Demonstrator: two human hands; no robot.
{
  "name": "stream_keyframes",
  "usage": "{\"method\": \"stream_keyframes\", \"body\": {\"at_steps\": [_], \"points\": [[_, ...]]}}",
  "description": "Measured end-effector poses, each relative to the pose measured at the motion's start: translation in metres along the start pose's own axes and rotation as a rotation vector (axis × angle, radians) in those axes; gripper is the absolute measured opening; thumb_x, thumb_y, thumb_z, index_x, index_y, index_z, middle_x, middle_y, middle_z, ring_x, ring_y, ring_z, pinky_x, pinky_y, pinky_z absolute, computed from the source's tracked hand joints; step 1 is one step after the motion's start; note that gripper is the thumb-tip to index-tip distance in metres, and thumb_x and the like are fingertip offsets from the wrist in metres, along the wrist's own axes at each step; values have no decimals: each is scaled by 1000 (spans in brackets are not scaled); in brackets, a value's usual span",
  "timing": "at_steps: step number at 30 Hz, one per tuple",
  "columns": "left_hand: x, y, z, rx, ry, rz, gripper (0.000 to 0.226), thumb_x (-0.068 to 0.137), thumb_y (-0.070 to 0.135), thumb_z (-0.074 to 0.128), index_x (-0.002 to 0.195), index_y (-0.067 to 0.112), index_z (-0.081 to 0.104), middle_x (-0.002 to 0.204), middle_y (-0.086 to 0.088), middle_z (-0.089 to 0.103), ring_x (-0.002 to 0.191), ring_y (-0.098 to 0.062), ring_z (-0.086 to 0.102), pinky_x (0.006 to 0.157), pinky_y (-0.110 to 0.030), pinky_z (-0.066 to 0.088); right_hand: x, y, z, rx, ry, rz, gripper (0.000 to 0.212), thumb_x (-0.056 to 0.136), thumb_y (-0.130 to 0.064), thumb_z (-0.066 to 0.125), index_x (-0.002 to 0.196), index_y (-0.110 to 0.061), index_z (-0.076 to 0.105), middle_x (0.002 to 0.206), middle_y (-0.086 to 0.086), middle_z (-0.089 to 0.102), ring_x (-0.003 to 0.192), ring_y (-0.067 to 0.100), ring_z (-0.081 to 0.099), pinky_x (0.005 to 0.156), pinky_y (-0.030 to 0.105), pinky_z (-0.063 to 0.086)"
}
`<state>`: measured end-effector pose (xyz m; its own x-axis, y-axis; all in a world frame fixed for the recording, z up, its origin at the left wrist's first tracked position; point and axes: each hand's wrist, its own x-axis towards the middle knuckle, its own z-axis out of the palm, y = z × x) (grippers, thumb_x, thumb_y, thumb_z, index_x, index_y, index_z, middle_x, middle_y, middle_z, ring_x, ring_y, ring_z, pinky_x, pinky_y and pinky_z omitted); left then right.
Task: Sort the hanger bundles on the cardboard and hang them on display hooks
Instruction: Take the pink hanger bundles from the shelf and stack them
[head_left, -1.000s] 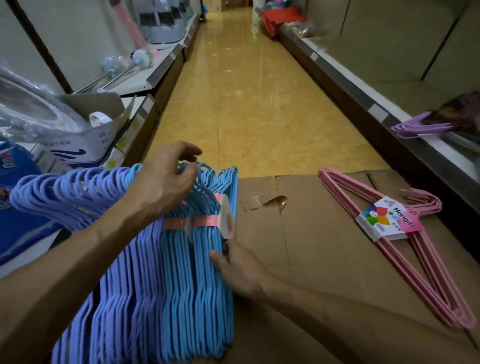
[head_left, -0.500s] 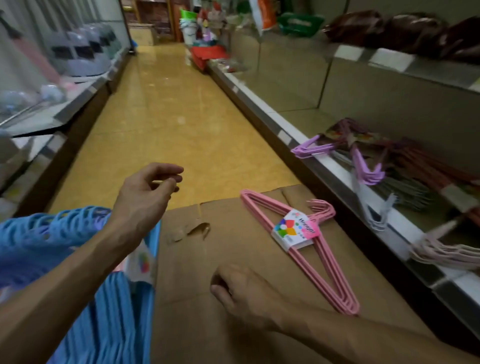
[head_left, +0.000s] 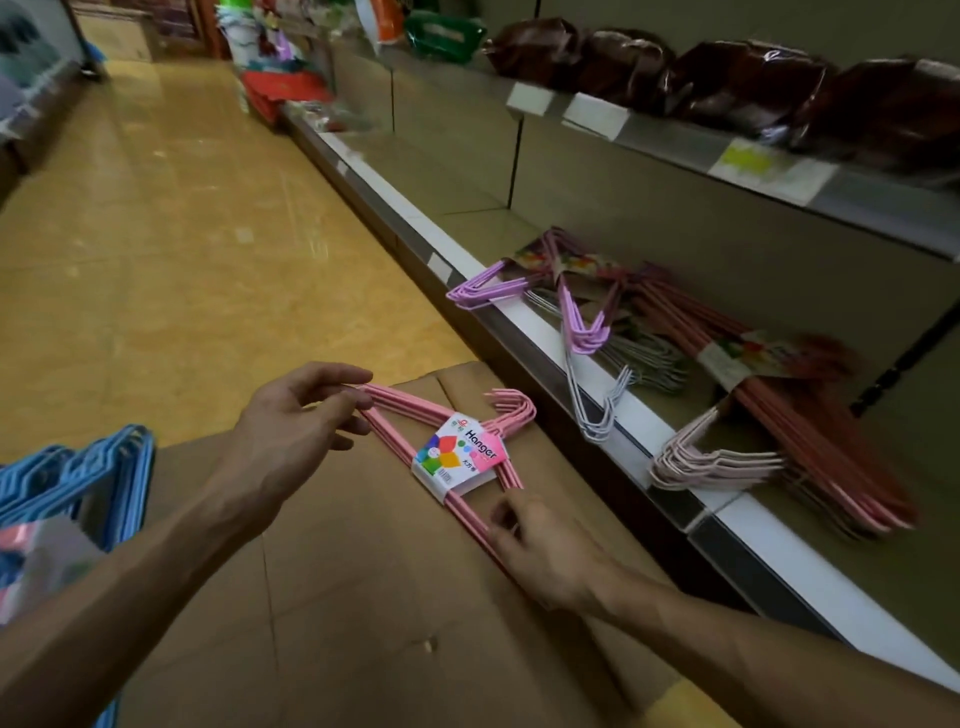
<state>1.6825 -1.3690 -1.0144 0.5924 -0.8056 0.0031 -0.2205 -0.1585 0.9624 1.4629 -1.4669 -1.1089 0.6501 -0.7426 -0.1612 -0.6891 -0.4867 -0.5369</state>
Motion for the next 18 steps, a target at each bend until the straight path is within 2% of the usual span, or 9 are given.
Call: {"method": "stream_keyframes", "body": {"at_steps": [2, 7, 10, 12, 14, 18], "points": [[-1, -9, 5, 33, -12, -11, 21, 99, 11, 53, 103, 26, 67, 96, -1, 71, 87, -19, 70, 76, -35, 57, 13, 18, -3, -9, 37, 112, 21, 94, -30, 55, 111, -18, 59, 110, 1, 61, 101, 19, 59, 91, 35, 50], [-6, -32, 15, 85, -42, -26, 20, 100, 15, 52, 101, 30, 65, 92, 1, 69, 83, -15, 69, 73, -31, 56, 39, 51, -7, -58, 45, 322, 45, 89, -38, 65, 123, -10, 57, 122, 11, 63, 110, 27, 61, 94, 34, 50], [-4, -43, 16, 95, -40, -54, 20, 100, 16, 51, 104, 28, 66, 92, 0, 69, 82, -15, 69, 75, -32, 57, 48, 61, 0, -86, -45, 389, 48, 87, -46, 69, 119, -12, 56, 118, 9, 64, 104, 24, 62, 91, 36, 53], [-2, -50, 17, 100, -36, -82, 20, 100, 16, 50, 105, 28, 65, 94, -1, 68, 84, -15, 69, 76, -33, 57, 50, 64, 6, -126, -116, 414, 48, 83, -51, 69, 113, -17, 56, 111, 6, 64, 97, 22, 62, 84, 35, 54], [-2, -57, 17, 109, -37, -111, 19, 101, 18, 50, 104, 30, 64, 95, 0, 68, 86, -15, 68, 76, -32, 56, 53, 63, 11, -186, -153, 408, 42, 81, -49, 69, 107, -19, 56, 107, 4, 63, 92, 21, 61, 75, 30, 49], [-2, -67, 15, 145, -43, -136, 20, 101, 18, 49, 108, 28, 64, 97, 1, 69, 86, -13, 69, 74, -30, 56, 62, 58, 21, -145, -127, 430, 12, 84, -24, 62, 90, -16, 55, 101, 9, 66, 89, 26, 64, 65, 26, 43]]}}
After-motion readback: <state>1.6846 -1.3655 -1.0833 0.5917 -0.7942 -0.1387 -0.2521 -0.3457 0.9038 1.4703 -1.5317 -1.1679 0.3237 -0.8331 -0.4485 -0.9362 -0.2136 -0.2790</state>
